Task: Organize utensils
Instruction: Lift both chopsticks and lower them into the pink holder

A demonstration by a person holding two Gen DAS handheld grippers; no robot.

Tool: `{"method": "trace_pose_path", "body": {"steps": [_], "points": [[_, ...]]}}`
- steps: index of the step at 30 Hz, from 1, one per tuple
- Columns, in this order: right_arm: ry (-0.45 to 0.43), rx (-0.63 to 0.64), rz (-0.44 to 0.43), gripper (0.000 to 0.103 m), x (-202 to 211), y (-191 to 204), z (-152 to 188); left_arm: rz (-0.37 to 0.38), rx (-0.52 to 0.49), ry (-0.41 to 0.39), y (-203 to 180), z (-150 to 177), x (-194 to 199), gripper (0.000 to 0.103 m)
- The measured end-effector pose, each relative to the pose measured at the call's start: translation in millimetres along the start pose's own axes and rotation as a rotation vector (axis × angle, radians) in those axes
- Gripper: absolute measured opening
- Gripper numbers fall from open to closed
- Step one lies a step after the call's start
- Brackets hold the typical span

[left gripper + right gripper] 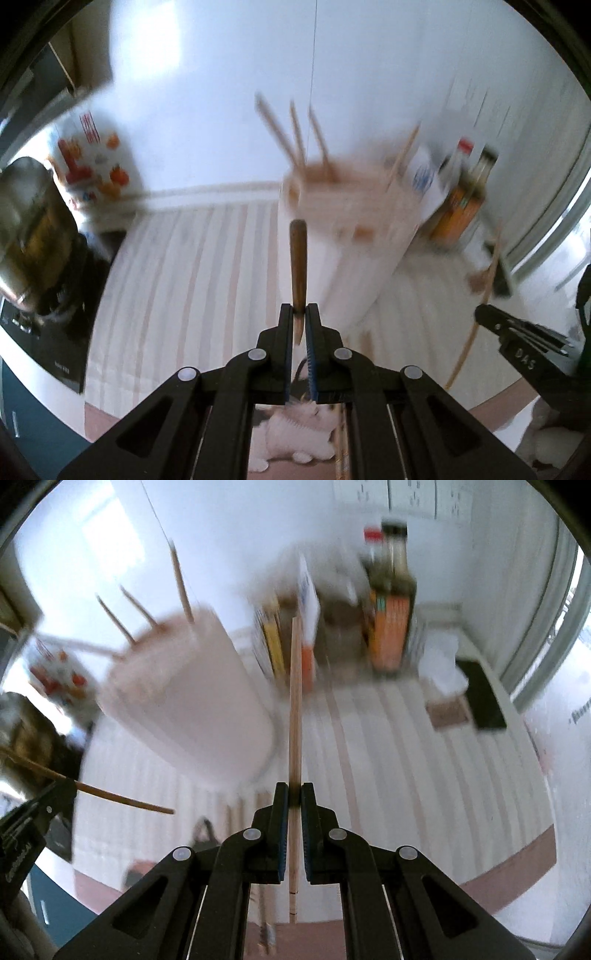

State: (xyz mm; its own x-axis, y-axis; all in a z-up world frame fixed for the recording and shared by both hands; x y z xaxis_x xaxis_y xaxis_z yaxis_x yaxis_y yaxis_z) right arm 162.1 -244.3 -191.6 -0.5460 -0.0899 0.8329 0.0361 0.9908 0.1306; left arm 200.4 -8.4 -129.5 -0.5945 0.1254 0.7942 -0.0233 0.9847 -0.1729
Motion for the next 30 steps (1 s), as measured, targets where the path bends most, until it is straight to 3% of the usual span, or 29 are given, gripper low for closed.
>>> {"method": "trace_pose_path", "body": {"steps": [9,15,20,30], "points": [[-0.231,-0.019,-0.101,0.007,80.9,21.6,-103.5,0.190,0.076,-0.116,-18.0,-89.1,75.6,0.004],[-0.330,-0.019,-0.131,0.007,94.5,35.9,-175.8,0.224,0.094,-0.177,-25.2,-144.0,88.4,0.004],[-0.348,-0.017,-0.136,0.007,69.5,44.8,-214.1,0.184,0.062,-0.165,-28.7,-175.5,61.6,0.004],[-0.332,0.005,-0.132,0.007,-13.4,57.2,-237.1,0.106,0.052,0.010,-22.1,-170.0,-28.2,0.004]]}}
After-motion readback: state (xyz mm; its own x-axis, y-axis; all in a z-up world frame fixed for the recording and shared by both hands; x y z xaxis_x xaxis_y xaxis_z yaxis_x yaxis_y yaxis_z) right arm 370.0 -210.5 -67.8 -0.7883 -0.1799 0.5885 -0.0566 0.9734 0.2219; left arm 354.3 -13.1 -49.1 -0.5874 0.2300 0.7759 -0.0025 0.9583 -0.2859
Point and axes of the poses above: each gripper's, at about its wrist camera, not at the fingertips, and x roughly against the way its jaws point, y to its left, z to its underside, the point moved 6 cm from there along -x, roughly the way its jaws point, and after that the axes turned 10 degrees about x, right-handed, at the moved point
